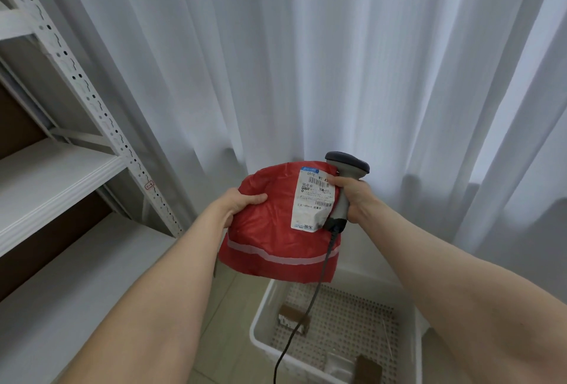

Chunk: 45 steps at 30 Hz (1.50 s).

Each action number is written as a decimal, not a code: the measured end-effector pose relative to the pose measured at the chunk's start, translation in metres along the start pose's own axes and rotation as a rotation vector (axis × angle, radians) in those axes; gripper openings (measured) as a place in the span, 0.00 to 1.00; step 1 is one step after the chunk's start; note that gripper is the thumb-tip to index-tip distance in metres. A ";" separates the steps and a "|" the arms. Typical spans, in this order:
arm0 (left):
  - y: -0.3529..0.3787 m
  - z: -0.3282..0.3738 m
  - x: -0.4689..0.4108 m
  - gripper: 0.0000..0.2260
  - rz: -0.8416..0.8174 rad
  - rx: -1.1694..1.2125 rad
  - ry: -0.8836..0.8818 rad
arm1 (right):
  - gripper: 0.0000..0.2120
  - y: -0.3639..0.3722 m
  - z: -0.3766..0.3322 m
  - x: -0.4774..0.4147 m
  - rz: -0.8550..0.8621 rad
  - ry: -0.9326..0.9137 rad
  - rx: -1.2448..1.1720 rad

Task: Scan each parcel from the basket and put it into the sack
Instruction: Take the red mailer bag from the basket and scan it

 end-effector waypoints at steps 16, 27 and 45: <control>-0.008 -0.017 0.007 0.31 0.031 -0.048 -0.073 | 0.12 -0.008 0.006 -0.007 0.068 -0.083 0.064; -0.041 -0.032 0.003 0.24 0.372 0.062 0.002 | 0.10 -0.018 0.008 -0.004 0.133 -0.125 0.226; -0.074 -0.035 0.003 0.24 0.575 -0.001 0.025 | 0.05 0.014 0.018 0.036 -0.111 -0.074 0.409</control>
Point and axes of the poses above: each hand's wrist, its own x-axis away from the middle knuckle, its own y-axis out of the palm, z = x × y, the point moved 10 cm from there along -x, towards the middle knuckle, and after that the axes turned 10 degrees about y, right-handed, at the moved point
